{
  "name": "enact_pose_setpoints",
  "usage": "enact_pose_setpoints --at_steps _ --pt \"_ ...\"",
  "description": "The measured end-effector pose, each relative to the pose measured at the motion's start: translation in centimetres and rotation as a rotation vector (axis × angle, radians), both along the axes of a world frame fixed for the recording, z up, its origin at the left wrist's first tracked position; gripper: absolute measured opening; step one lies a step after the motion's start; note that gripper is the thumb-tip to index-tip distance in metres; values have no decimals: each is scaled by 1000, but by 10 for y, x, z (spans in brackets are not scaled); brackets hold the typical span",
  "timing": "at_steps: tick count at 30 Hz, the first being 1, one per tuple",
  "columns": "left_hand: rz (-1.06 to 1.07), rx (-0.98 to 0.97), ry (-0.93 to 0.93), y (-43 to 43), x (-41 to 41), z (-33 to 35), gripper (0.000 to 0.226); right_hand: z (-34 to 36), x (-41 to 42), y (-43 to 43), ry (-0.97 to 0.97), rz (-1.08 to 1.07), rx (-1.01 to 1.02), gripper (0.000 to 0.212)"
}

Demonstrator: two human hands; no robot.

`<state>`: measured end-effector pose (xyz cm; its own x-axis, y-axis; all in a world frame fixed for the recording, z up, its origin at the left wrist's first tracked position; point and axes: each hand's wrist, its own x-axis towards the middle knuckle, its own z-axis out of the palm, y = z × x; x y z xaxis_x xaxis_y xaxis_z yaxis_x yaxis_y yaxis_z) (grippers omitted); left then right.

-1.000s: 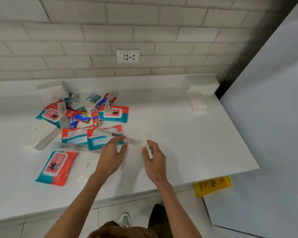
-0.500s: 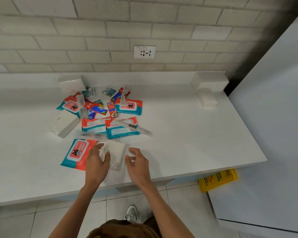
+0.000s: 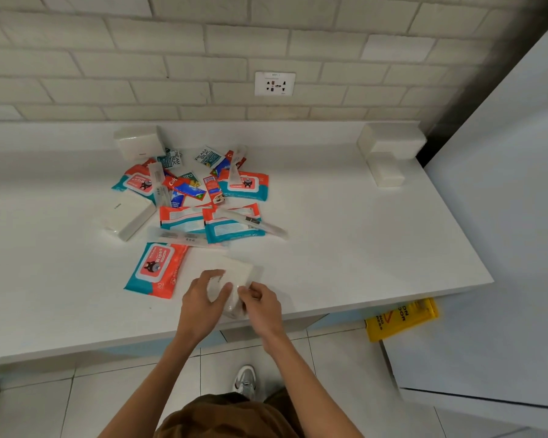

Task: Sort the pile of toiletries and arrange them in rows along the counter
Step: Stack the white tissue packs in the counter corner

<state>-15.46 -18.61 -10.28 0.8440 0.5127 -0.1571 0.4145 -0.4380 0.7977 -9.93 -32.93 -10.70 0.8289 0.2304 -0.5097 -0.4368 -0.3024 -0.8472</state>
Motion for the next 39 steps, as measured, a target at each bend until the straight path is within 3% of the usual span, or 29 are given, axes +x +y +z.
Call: enact_pose_setpoints --at_steps 5,10,13,18,22,28,32,39 --pt "-39 -12 21 -15 -2 7 64 -3 -3 -13 5 -105 65 26" --pt "-69 -21 86 -21 11 11 69 7 2 -21 16 -190 193 17" --pt "-77 -205 106 -17 15 11 62 10 2 -24 -84 -135 145 15" --pt "-45 -462 11 -16 12 12 57 14 0 -26 -260 27 15 30" --pt "-81 -363 -107 -17 10 13 61 10 1 -20 -385 78 -45 32" --pt "-51 49 -76 -5 6 1 40 -1 0 -8 -535 173 -186 41" --pt "-68 -20 6 -6 8 4 39 -7 4 -13 -562 279 -279 42" --pt "-100 -144 53 -37 21 0 56 -13 23 -50 -640 310 -320 44"
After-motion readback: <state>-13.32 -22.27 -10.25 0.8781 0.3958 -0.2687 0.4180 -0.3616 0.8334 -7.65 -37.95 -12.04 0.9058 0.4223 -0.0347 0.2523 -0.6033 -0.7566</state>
